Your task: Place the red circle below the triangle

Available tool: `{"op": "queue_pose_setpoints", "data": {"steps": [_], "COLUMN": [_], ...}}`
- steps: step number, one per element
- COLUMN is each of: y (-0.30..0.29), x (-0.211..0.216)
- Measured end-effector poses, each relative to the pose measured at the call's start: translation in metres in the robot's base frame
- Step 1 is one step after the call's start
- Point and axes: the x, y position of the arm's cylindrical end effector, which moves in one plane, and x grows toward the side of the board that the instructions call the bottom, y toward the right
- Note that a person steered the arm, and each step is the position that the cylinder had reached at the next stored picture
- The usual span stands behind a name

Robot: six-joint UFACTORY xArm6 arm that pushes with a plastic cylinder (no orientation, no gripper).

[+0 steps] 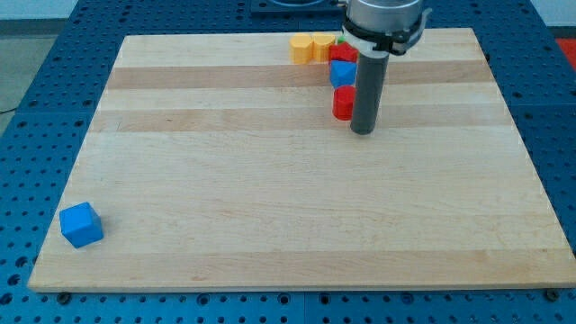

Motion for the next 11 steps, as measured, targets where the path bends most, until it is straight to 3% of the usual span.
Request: {"op": "queue_pose_setpoints", "data": {"steps": [1, 6, 7, 8, 9, 11], "y": [-0.001, -0.047, -0.047, -0.044, -0.013, -0.011], "x": [0.007, -0.034, -0.037, -0.013, -0.011, -0.032]}}
